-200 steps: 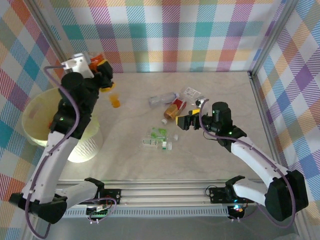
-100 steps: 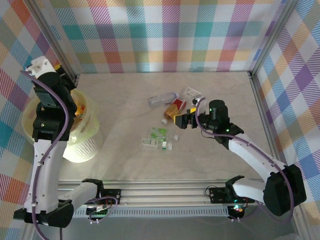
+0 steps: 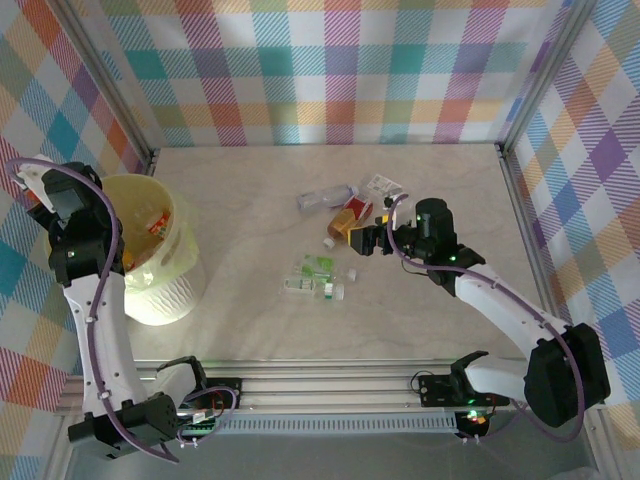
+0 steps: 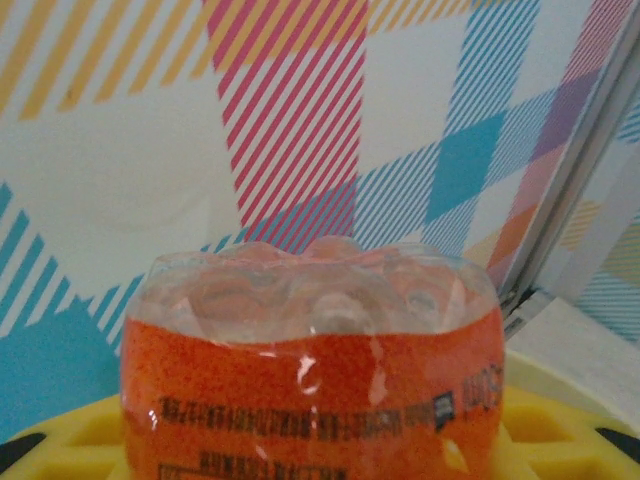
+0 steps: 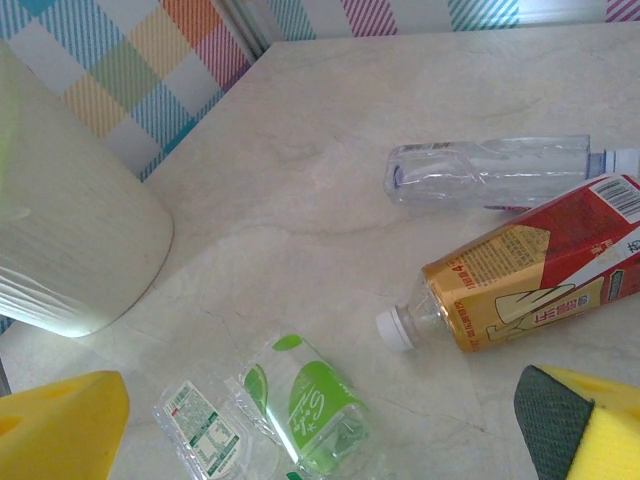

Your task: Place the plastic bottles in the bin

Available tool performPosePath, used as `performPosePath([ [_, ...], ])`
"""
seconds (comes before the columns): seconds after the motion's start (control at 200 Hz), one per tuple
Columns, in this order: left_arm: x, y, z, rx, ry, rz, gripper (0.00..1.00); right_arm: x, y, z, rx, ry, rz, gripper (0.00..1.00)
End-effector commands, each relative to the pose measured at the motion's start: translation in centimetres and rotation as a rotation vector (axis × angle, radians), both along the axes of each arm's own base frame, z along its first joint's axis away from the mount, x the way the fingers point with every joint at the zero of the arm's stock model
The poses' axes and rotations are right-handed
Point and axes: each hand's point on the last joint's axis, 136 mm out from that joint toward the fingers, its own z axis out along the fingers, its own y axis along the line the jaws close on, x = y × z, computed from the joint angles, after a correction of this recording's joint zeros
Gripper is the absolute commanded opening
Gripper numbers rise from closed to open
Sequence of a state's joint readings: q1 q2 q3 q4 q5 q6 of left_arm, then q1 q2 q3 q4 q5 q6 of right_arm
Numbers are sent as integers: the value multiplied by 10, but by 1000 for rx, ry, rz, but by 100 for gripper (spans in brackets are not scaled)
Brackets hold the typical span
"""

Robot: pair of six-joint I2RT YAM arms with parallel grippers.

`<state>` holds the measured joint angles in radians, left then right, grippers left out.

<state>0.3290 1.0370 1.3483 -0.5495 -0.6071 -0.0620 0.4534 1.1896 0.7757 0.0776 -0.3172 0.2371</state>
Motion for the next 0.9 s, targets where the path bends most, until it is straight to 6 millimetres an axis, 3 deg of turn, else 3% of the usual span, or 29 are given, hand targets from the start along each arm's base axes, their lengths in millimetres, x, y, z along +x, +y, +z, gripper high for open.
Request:
performPosePath([
  [0.0, -10, 8, -3, 52, 40, 36, 52, 4, 3, 9, -19, -37, 12, 100],
  [0.085, -13, 13, -5, 123, 65, 56, 53, 6, 3, 5, -21, -33, 3, 99],
  [0.245, -2, 11, -29, 124, 118, 1, 57, 12, 4, 5, -12, -28, -13, 100],
  [0.375, -2, 9, -36, 97, 103, -4, 76, 14, 3, 6, -15, -26, -23, 100],
  [0.715, -17, 2, -5, 13, 17, 17, 100, 22, -2, 3, -21, -16, -77, 100],
  [0.895, -18, -14, 0, -103, -59, -41, 100, 28, -1, 0, -3, 11, -104, 100],
])
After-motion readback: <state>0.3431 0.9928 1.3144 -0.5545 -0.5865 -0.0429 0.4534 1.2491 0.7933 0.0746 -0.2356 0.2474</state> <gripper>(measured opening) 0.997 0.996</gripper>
